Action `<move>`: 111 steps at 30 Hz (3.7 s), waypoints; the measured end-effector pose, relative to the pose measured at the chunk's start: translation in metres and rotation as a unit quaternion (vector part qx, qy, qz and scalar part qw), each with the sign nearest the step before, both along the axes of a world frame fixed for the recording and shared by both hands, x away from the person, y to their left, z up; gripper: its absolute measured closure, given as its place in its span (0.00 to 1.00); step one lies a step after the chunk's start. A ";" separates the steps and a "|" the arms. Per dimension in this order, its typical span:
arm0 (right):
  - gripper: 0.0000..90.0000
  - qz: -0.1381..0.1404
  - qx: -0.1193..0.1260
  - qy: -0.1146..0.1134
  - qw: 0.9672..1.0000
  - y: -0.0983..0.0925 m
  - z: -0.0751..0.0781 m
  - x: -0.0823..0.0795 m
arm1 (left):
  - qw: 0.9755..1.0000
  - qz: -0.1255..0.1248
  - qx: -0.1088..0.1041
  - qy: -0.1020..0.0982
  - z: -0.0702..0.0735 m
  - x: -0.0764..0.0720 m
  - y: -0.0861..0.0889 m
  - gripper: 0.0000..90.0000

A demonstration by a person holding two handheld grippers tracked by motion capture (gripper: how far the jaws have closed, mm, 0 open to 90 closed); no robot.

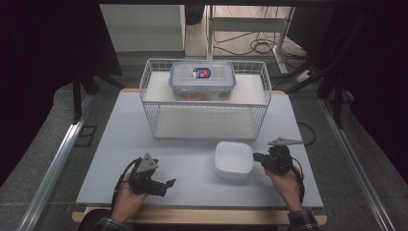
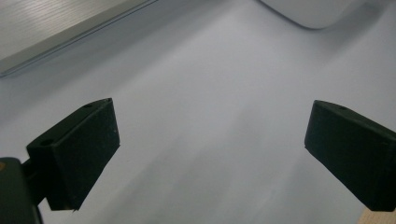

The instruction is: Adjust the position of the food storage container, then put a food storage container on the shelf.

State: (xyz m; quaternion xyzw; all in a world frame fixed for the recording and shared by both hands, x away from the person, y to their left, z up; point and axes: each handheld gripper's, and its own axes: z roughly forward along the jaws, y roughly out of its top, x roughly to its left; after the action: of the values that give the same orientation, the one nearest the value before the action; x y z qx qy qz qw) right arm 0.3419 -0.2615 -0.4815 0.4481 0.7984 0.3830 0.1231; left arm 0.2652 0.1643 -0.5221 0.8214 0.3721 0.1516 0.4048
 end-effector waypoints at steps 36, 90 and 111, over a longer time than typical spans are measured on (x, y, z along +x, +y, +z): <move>0.94 0.062 0.015 0.000 0.998 0.071 -0.010 0.003 | 1.000 -0.005 0.007 0.010 -0.003 0.001 -0.003 0.03; 0.02 0.115 0.020 -0.044 0.992 0.068 0.006 -0.024 | 0.998 0.004 -0.046 0.041 0.013 0.017 -0.002 0.03; 0.24 0.118 0.013 -0.002 0.993 0.097 0.007 0.006 | 0.995 -0.043 -0.063 0.061 0.030 0.069 -0.055 0.13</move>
State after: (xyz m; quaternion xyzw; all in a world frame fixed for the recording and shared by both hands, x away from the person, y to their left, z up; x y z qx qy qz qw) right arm 0.3483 -0.1643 -0.4747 0.3518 0.8405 0.4057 0.0725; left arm 0.3337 0.1092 -0.4924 0.8175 0.3690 0.0595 0.4382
